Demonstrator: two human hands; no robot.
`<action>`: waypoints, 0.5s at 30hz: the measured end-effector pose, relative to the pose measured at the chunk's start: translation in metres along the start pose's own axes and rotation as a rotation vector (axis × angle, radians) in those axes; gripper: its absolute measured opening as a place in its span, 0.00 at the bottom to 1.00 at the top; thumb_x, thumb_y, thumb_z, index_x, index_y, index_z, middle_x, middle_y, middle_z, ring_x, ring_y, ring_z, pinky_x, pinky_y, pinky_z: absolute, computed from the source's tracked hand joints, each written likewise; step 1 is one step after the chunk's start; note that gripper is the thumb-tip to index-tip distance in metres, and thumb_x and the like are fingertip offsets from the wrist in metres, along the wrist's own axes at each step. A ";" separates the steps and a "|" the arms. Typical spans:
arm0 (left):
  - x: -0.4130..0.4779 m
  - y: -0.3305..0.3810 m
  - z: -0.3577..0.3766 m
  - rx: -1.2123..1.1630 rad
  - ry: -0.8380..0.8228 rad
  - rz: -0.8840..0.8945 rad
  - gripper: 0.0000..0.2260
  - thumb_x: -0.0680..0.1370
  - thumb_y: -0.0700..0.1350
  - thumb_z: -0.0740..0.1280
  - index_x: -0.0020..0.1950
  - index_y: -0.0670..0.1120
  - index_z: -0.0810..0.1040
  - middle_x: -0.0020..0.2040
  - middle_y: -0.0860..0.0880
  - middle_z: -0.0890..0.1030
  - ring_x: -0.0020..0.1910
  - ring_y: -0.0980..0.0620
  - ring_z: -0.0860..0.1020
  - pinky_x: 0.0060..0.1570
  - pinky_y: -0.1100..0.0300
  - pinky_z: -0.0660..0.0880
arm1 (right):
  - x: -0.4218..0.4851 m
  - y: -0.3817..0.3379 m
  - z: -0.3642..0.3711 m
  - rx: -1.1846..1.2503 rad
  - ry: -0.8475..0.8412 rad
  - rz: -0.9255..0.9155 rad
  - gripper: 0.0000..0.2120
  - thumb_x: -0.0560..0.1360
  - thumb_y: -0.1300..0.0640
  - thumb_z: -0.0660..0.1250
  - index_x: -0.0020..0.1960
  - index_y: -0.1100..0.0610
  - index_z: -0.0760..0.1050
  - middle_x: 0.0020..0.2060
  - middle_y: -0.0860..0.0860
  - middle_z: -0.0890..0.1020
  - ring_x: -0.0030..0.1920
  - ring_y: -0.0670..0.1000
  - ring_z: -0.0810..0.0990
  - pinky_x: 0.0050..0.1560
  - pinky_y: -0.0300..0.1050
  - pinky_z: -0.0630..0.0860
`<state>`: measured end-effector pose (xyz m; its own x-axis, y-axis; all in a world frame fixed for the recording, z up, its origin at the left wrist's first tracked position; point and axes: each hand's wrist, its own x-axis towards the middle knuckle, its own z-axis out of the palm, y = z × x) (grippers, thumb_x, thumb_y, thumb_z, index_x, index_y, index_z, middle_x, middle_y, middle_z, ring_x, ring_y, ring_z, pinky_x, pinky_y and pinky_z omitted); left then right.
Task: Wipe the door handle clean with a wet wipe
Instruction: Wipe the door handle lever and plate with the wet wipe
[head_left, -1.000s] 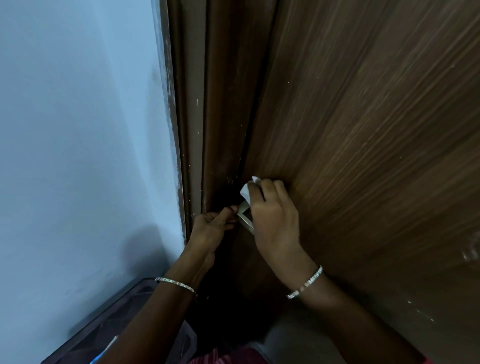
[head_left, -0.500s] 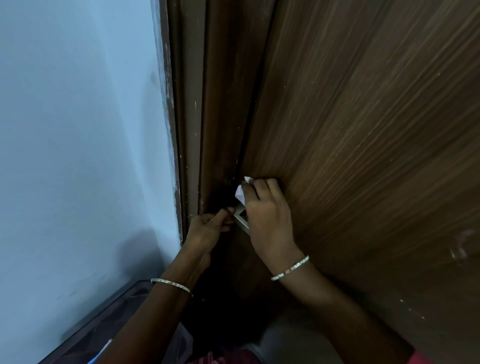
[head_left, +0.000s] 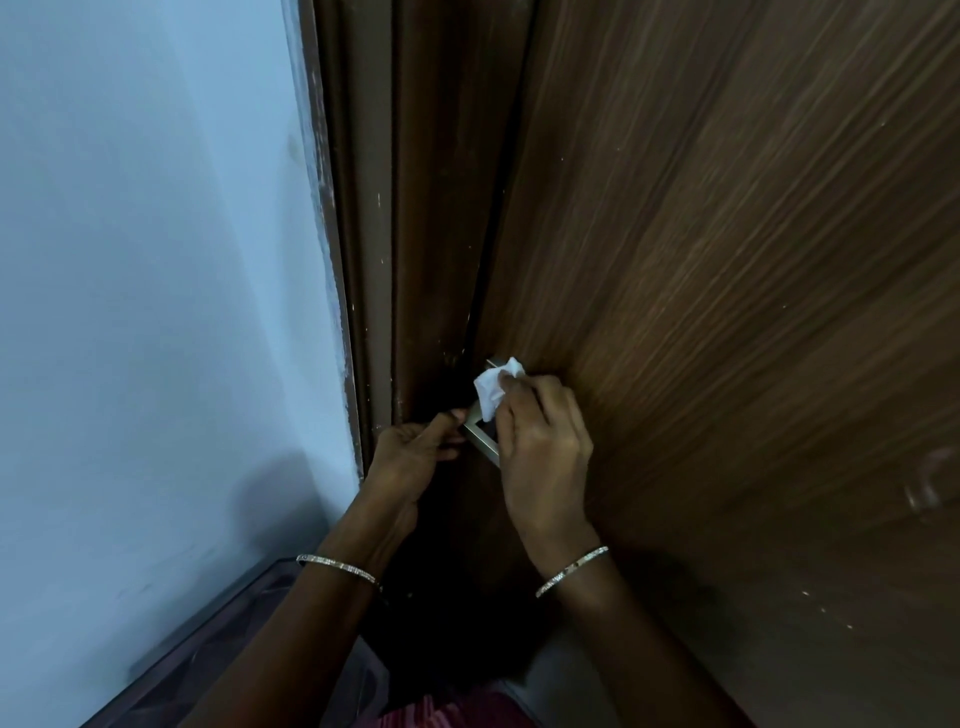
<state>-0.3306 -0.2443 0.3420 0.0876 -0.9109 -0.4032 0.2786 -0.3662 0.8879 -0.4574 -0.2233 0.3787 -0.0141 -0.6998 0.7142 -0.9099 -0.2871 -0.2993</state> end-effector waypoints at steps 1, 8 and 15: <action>0.000 0.000 0.000 -0.005 -0.003 0.000 0.10 0.73 0.50 0.74 0.39 0.44 0.87 0.38 0.47 0.87 0.41 0.52 0.84 0.41 0.59 0.78 | -0.003 0.001 0.001 0.009 0.007 0.014 0.08 0.76 0.65 0.71 0.55 0.62 0.83 0.46 0.55 0.83 0.44 0.50 0.82 0.47 0.42 0.82; 0.001 -0.002 0.003 0.007 0.012 0.063 0.09 0.74 0.48 0.74 0.36 0.47 0.87 0.36 0.49 0.87 0.38 0.55 0.84 0.42 0.61 0.78 | -0.014 0.002 0.001 0.242 -0.041 0.333 0.06 0.71 0.65 0.77 0.47 0.59 0.86 0.37 0.52 0.85 0.33 0.46 0.83 0.35 0.26 0.71; 0.001 -0.003 0.005 -0.003 0.034 0.065 0.09 0.75 0.47 0.73 0.40 0.43 0.86 0.37 0.47 0.86 0.40 0.51 0.83 0.44 0.60 0.79 | 0.006 -0.011 -0.010 0.262 0.036 0.389 0.06 0.73 0.64 0.75 0.50 0.59 0.87 0.41 0.52 0.88 0.38 0.47 0.86 0.39 0.21 0.70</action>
<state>-0.3358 -0.2451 0.3401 0.1379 -0.9258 -0.3519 0.2741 -0.3058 0.9118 -0.4515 -0.2173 0.3926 -0.3518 -0.7666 0.5372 -0.6987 -0.1669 -0.6957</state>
